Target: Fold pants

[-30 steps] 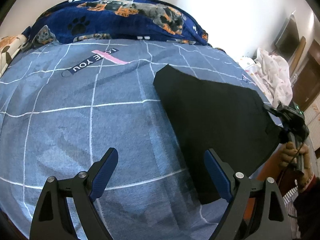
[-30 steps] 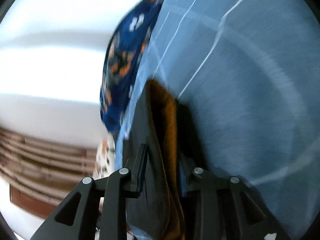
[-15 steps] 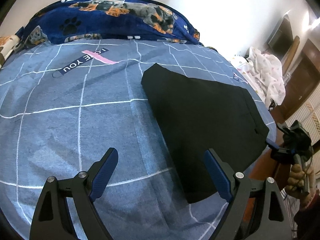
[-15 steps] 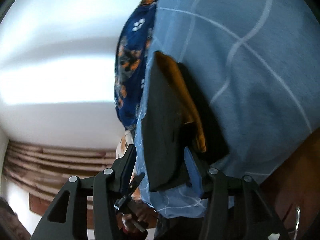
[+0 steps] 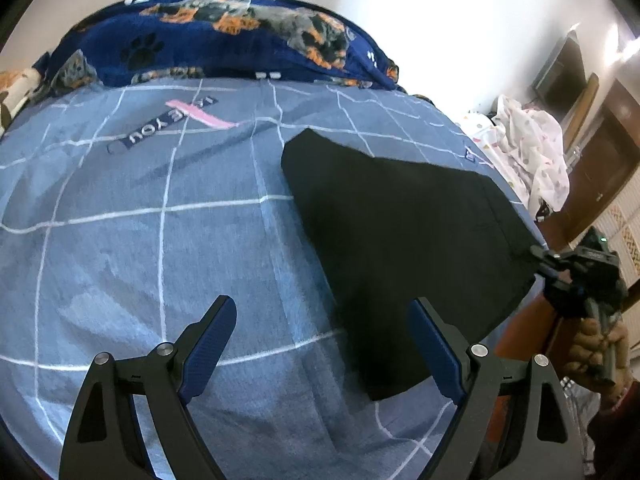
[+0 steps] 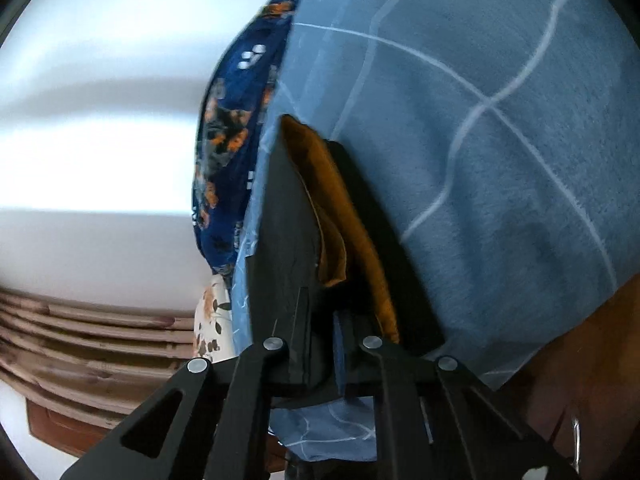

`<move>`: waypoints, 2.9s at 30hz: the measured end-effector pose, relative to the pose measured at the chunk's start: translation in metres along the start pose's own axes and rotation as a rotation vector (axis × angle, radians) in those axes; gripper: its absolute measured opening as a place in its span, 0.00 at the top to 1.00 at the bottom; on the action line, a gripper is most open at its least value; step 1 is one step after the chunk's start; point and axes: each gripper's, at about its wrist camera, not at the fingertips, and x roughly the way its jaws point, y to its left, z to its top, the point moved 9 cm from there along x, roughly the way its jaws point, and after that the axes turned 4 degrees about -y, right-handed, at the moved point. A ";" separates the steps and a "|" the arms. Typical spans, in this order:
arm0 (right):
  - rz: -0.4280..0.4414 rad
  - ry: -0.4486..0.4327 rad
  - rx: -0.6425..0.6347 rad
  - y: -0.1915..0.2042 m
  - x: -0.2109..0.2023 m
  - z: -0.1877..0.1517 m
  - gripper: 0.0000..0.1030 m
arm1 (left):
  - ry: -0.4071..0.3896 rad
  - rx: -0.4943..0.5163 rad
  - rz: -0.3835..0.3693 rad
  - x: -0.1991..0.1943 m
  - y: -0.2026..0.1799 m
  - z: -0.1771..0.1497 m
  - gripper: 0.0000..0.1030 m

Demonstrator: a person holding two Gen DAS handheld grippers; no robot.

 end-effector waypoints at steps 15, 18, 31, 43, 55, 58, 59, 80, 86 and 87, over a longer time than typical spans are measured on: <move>0.074 0.036 0.197 -0.044 -0.007 -0.036 0.94 | 0.029 0.090 -0.007 0.022 -0.026 -0.003 0.15; 0.089 0.037 0.209 -0.046 -0.009 -0.036 0.94 | 0.057 0.099 0.009 0.033 -0.026 -0.008 0.15; 0.136 0.005 0.215 -0.034 -0.025 -0.030 0.65 | 0.074 0.080 0.001 0.048 -0.020 -0.026 0.15; 0.005 -0.064 0.070 -0.029 -0.037 -0.011 0.67 | 0.074 0.086 0.005 0.047 -0.020 -0.026 0.15; -0.120 -0.053 -0.083 -0.022 -0.033 -0.008 0.82 | 0.077 0.092 0.012 0.049 -0.019 -0.027 0.12; -0.150 -0.064 -0.137 -0.015 -0.036 0.000 0.49 | 0.077 0.093 0.012 0.048 -0.019 -0.026 0.12; -0.147 -0.066 -0.145 -0.013 -0.036 0.003 0.37 | 0.077 0.092 0.012 0.048 -0.019 -0.027 0.12; -0.172 0.211 -0.367 0.008 0.045 0.016 0.10 | 0.080 0.090 0.036 0.049 -0.017 -0.027 0.10; -0.157 0.288 -0.379 0.018 0.066 0.019 0.05 | 0.080 0.093 0.039 0.050 -0.016 -0.027 0.09; -0.162 0.299 -0.388 0.020 0.069 0.020 0.05 | 0.080 0.094 0.040 0.050 -0.016 -0.026 0.09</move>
